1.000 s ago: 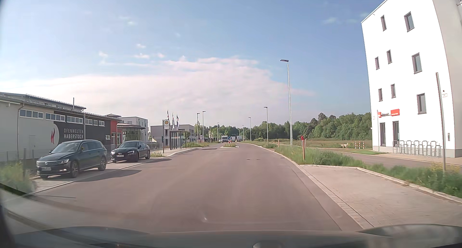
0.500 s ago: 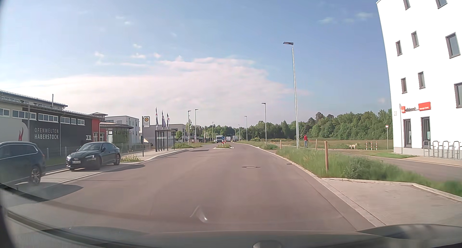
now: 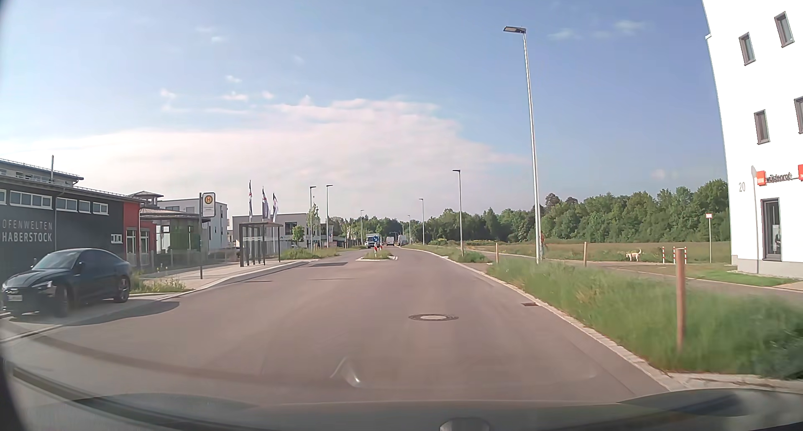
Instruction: Follow the waypoints while adhering to traffic rules and regulations
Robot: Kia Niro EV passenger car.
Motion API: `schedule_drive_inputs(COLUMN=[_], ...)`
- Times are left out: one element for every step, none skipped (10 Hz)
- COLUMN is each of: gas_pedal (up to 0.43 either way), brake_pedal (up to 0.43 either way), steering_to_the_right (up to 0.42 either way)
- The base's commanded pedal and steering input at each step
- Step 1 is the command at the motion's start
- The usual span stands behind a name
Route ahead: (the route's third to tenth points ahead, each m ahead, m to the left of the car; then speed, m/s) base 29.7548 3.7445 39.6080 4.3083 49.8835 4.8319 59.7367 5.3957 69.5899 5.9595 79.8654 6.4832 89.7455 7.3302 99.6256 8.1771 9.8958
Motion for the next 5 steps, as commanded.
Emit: schedule_drive_inputs(gas_pedal=[0.067,0.067,0.047,0.047,0.047], brake_pedal=[0.000,0.000,0.000,0.000,0.000], steering_to_the_right=[0.002,0.000,0.000,-0.001,-0.003])
